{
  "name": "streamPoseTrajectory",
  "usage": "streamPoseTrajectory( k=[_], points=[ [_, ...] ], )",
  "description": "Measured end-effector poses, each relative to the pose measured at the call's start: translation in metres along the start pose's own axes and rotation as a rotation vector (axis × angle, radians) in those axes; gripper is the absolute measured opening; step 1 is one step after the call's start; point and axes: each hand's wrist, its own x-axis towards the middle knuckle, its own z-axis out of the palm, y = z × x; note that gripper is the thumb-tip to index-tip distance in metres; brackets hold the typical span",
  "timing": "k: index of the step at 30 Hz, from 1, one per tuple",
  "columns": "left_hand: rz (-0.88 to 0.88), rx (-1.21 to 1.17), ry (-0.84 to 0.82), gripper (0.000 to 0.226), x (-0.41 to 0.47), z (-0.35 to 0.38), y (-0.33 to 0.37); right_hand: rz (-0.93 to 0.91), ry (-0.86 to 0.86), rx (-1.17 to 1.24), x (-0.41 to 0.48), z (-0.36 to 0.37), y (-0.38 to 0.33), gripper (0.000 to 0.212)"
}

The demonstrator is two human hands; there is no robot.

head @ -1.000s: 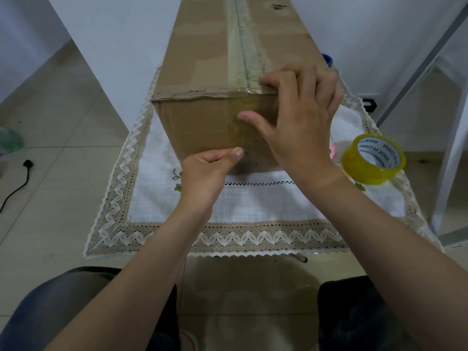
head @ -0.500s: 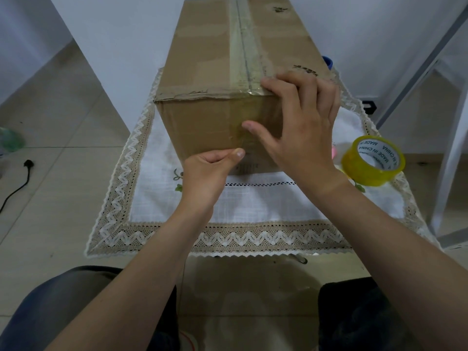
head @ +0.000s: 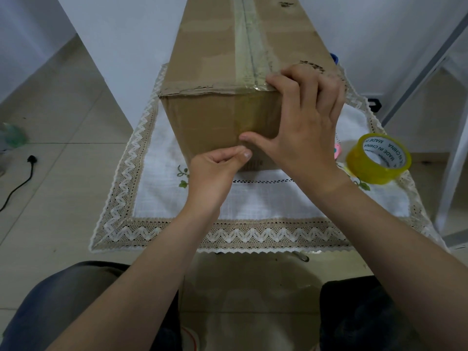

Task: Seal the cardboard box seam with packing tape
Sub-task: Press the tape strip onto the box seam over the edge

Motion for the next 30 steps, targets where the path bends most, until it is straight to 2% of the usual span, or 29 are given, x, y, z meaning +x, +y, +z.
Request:
streamPoseTrajectory(
  k=[8, 16, 19, 21, 23, 26, 28, 30],
  points=[
    [-0.129, 0.028, -0.057, 0.017, 0.002, -0.005, -0.006, 0.105, 0.067, 0.052, 0.005, 0.005, -0.011, 0.084],
    [-0.206, -0.062, -0.050, 0.026, 0.003, -0.007, -0.010, 0.006, 0.089, -0.031, -0.005, 0.015, -0.004, 0.097],
    [-0.253, -0.035, -0.054, 0.016, -0.005, -0.002, -0.013, -0.002, 0.066, -0.055, -0.007, 0.017, -0.003, 0.105],
    [-0.221, 0.028, -0.060, 0.017, -0.011, 0.002, -0.011, -0.016, 0.060, -0.074, -0.009, 0.017, -0.003, 0.111],
    [-0.110, 0.137, -0.046, 0.027, -0.016, 0.006, -0.008, -0.027, 0.051, -0.088, -0.010, 0.017, -0.004, 0.115],
    [0.189, 0.312, 0.061, 0.049, -0.018, 0.004, -0.006, -0.022, 0.051, -0.074, -0.010, 0.016, -0.005, 0.109],
    [0.448, 0.396, 0.104, 0.045, -0.016, -0.001, -0.004, -0.017, 0.035, -0.066, -0.010, 0.012, -0.005, 0.105],
    [0.770, 0.538, 0.187, 0.030, -0.010, -0.007, 0.003, 0.012, 0.016, -0.018, -0.008, 0.005, -0.005, 0.095]
  ],
)
